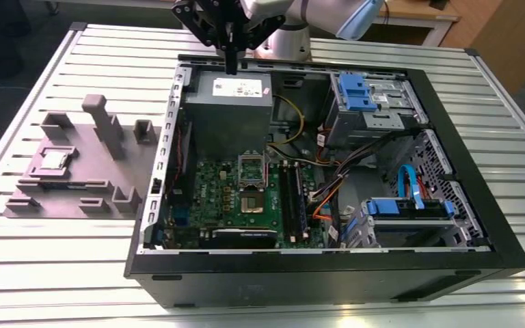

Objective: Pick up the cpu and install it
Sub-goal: 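Reach for the cpu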

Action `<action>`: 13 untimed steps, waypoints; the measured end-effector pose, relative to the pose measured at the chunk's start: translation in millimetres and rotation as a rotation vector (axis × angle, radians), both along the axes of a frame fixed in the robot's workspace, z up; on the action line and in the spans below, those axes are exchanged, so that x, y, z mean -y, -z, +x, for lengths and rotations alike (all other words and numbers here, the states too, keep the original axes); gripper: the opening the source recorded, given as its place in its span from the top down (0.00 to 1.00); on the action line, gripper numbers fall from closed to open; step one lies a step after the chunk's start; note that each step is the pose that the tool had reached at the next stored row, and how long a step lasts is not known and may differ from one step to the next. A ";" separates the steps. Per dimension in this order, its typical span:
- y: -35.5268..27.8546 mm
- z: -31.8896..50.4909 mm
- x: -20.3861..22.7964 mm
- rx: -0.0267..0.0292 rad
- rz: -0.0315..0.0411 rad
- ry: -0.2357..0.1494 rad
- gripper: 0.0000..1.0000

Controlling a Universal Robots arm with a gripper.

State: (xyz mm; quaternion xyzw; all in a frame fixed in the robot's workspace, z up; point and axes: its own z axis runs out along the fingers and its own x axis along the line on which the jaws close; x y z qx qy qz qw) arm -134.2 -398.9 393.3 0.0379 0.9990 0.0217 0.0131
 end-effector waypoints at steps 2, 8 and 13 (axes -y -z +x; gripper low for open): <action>0.0 -0.3 0.0 0.0000 0.0000 0.000 0.90; 0.0 -1.3 0.0 0.0000 0.0000 0.000 0.90; 0.1 -2.5 0.0 0.0000 0.0000 0.000 0.90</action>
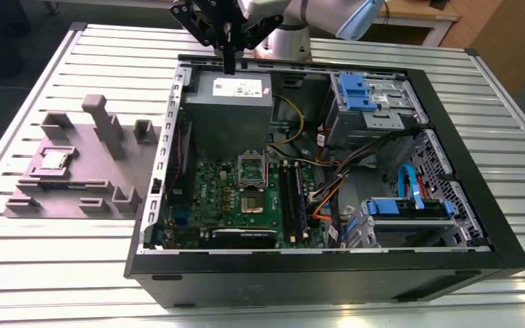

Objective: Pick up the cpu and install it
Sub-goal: 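Reach for the cpu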

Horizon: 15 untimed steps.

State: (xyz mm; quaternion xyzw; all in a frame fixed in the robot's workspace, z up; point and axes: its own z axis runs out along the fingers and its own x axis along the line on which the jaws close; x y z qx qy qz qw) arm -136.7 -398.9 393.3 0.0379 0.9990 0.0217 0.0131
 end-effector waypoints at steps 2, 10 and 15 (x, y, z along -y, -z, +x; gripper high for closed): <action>0.0 -0.4 0.0 -0.0001 0.0000 0.000 0.90; 0.0 -2.1 0.0 -0.0001 -0.0001 0.000 0.90; 0.0 -3.1 0.0 -0.0001 -0.0001 0.000 0.90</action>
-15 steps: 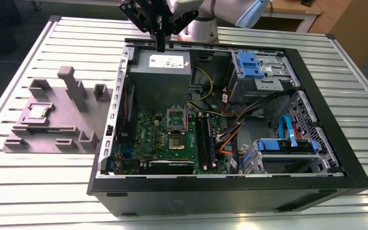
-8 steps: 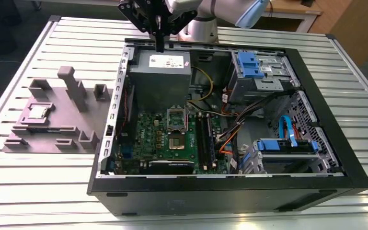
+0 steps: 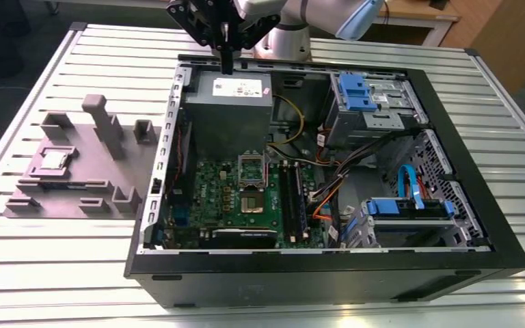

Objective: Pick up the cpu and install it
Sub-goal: 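Reach for the cpu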

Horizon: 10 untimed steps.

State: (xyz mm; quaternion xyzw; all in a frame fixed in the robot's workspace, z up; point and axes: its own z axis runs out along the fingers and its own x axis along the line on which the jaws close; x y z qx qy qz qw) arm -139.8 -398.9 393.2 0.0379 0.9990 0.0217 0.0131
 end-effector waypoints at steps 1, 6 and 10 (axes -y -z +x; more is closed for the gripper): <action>0.0 -0.2 0.0 0.0000 0.0001 0.000 0.90; 0.0 -1.5 0.0 0.0000 0.0000 0.000 0.90; 0.0 -2.3 0.0 0.0000 0.0000 0.000 0.90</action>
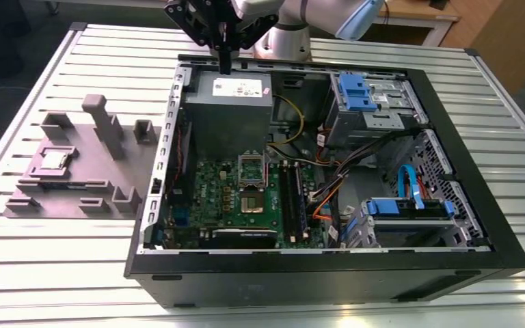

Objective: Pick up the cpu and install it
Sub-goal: 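Reach for the cpu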

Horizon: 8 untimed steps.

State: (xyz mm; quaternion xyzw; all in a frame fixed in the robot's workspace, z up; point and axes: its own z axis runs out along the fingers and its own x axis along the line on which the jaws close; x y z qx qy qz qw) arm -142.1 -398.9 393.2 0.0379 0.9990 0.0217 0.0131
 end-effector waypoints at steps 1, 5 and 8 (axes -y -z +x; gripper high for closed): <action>0.0 -0.2 0.0 0.0000 0.0000 0.000 0.90; 0.1 -18.9 0.0 0.0000 0.0000 0.000 0.90; 0.1 -19.6 0.0 0.0000 0.0000 0.000 0.90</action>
